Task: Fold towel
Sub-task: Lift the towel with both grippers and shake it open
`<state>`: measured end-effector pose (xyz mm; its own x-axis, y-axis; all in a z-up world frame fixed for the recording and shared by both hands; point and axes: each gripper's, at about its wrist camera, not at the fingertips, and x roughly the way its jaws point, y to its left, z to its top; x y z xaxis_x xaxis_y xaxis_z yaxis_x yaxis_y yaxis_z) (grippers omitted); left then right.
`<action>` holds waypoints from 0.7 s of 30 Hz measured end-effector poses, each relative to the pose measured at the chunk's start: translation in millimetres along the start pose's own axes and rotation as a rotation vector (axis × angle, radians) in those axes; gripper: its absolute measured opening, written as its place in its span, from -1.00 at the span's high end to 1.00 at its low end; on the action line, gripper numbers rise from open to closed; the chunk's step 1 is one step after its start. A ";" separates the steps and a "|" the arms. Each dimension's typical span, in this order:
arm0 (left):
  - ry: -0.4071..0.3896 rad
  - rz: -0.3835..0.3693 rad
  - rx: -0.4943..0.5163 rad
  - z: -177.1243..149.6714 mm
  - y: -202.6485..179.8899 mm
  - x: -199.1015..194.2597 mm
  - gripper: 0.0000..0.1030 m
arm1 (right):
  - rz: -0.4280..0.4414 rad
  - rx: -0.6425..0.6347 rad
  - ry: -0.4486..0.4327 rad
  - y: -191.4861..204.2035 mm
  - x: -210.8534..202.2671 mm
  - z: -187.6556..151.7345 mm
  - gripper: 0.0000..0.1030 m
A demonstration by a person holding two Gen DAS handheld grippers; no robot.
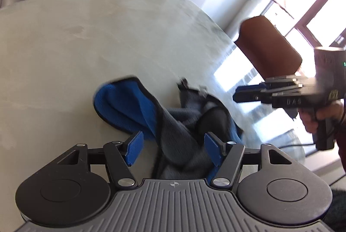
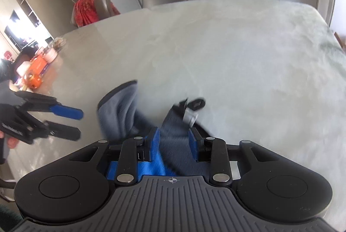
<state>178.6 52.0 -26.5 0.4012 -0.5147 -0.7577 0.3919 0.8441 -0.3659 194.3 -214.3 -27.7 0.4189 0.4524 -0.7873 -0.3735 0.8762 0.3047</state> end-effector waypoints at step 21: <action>0.200 -0.016 -0.013 39.6 11.3 92.3 0.13 | 0.076 -0.237 0.183 12.0 80.7 28.8 0.00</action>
<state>252.9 8.1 -79.2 0.2218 -0.4889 -0.8437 0.3856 0.8387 -0.3846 247.4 -162.4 -72.2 0.2349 0.4588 -0.8569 -0.5898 0.7681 0.2496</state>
